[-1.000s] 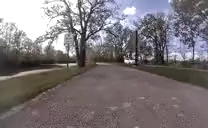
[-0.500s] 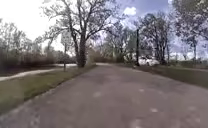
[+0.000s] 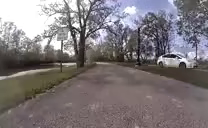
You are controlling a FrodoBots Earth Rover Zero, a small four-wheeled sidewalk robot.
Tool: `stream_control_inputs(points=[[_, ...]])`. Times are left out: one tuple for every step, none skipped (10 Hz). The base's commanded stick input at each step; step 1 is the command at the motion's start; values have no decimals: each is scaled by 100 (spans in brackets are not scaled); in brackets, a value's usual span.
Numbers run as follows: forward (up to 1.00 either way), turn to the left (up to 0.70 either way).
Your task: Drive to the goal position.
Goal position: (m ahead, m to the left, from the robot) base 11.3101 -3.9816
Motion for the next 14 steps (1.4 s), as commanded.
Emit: stream_control_inputs(points=[[100,0],[100,0],[100,0],[100,0],[100,0],[100,0],[100,0],[100,0],[100,0],[100,0],[100,0],[100,0],[100,0],[100,0]])
